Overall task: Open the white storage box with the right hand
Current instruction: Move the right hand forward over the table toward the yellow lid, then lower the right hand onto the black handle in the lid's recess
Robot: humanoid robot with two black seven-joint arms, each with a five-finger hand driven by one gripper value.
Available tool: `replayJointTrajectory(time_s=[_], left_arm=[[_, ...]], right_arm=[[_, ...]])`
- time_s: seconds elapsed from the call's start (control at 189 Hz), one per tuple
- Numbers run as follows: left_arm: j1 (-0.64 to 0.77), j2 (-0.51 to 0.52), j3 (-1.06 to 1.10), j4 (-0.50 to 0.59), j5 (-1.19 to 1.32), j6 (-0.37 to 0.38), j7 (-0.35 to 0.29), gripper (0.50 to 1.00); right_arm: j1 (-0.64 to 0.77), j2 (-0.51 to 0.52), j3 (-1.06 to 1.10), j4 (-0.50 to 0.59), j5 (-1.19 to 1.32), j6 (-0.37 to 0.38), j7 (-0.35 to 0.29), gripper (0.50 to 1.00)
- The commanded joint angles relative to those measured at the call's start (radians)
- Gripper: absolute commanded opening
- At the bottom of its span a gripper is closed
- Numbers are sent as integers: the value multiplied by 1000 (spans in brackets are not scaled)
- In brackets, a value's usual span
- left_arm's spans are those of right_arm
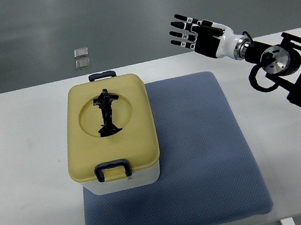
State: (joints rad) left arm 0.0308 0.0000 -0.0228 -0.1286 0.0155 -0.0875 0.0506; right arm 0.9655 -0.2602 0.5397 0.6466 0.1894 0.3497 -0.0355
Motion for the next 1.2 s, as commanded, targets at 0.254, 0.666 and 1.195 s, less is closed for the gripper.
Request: replayJointTrajectory(time_s=[0.254,0.666,1.195], left_arm=[[0,0,1,0,0,0,0,1000],[0,0,1,0,0,0,0,1000],[0,0,1,1,0,0,0,1000]], right_arm=[[28,-28,3,56,-229,80,63,932],[94,-142,11,185,-735,242,266,932],[236,-160,-9,449,-1355,261,382,932]])
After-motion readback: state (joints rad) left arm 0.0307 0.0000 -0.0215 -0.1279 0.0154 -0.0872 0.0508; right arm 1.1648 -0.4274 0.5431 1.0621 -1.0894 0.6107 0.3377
